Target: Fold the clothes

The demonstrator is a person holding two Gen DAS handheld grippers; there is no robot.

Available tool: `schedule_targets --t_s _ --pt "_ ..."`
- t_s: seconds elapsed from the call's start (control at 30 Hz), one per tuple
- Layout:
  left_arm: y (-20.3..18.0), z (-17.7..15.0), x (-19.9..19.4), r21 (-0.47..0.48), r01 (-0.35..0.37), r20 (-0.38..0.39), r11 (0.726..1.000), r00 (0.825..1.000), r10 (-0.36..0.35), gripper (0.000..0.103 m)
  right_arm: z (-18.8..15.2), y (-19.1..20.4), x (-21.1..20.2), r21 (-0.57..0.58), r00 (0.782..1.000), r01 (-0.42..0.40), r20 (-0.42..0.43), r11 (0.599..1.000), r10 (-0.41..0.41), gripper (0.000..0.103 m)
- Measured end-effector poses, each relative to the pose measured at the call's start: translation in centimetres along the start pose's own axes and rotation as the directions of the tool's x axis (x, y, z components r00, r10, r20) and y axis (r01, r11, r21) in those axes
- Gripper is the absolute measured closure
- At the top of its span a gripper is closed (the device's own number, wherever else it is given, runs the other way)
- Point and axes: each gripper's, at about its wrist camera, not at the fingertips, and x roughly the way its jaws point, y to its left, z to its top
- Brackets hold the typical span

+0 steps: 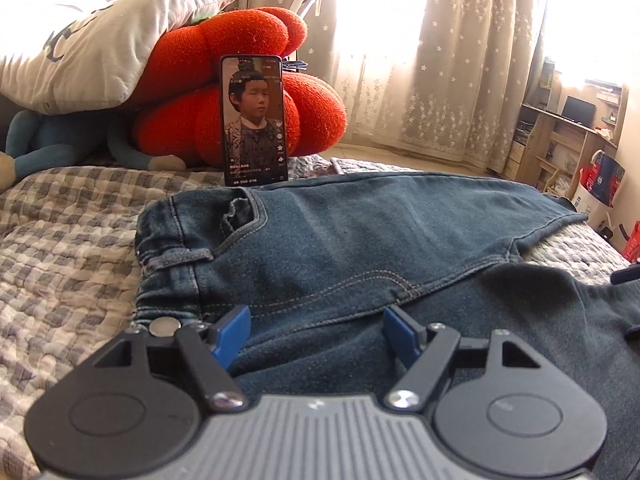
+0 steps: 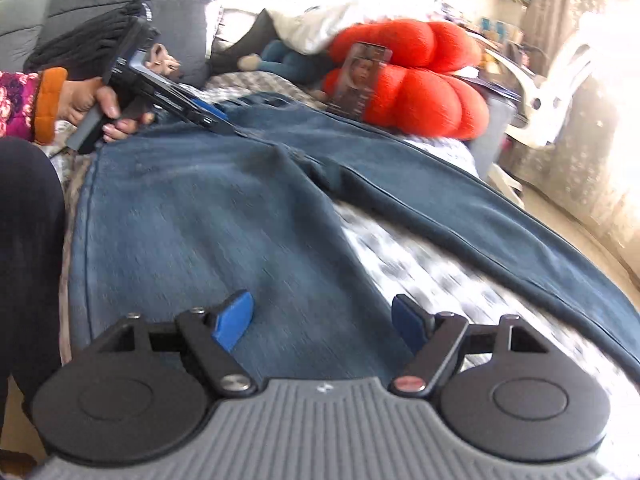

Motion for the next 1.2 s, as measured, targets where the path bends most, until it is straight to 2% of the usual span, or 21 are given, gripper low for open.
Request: schedule_targets --t_s 0.03,0.13,0.3,0.4,0.63,0.73,0.8,0.83,1.03,1.2 --pt "-0.2 0.0 0.0 0.003 -0.011 -0.002 1.000 1.000 0.011 0.028 -0.8 -0.7 -0.8 0.021 1.000 0.017 -0.006 1.000 -0.016 0.025" --pt "-0.6 0.1 -0.1 0.008 -0.042 -0.008 0.999 0.999 0.042 0.028 -3.0 -3.9 -3.1 0.198 0.995 0.102 -0.037 0.975 -0.097 0.025" --pt "-0.8 0.3 -0.3 0.001 -0.075 -0.018 0.997 0.997 0.075 0.028 -7.2 -7.2 -6.9 0.226 0.974 0.223 -0.091 0.948 -0.207 0.025" --pt "-0.9 0.2 -0.5 -0.001 -0.089 -0.018 0.996 0.996 0.089 0.028 -9.7 -9.0 -9.9 0.335 0.965 0.261 -0.106 0.905 -0.239 0.025" --pt "-1.5 -0.2 -1.6 0.044 -0.120 -0.031 0.992 0.992 0.121 0.028 -14.0 -10.4 -14.3 0.422 0.918 0.396 -0.166 0.816 -0.359 0.025" --pt "-2.0 -0.1 -2.6 0.070 -0.152 -0.043 0.986 0.987 0.155 0.028 -14.4 -10.6 -15.3 0.423 0.898 0.439 -0.184 0.792 -0.400 0.025" --pt "-2.1 0.4 -3.5 0.047 -0.164 -0.045 0.985 0.985 0.167 0.028 -14.1 -10.6 -15.7 0.417 0.893 0.448 -0.178 0.791 -0.413 0.025" --pt "-2.1 0.6 -3.9 0.028 -0.156 -0.039 0.987 0.987 0.157 0.028 -13.6 -10.5 -15.6 0.415 0.898 0.438 -0.163 0.798 -0.408 0.025" --pt "-3.6 2.2 -4.0 -0.020 -0.083 0.009 0.996 0.996 0.084 0.028 -7.2 -9.1 -11.7 0.365 0.957 0.276 -0.020 0.889 -0.289 0.024" --pt "-5.9 3.6 -2.1 0.013 -0.124 -0.023 0.992 0.992 0.124 0.027 -0.8 -7.0 -6.5 0.248 0.987 0.131 0.062 0.960 -0.151 0.024"
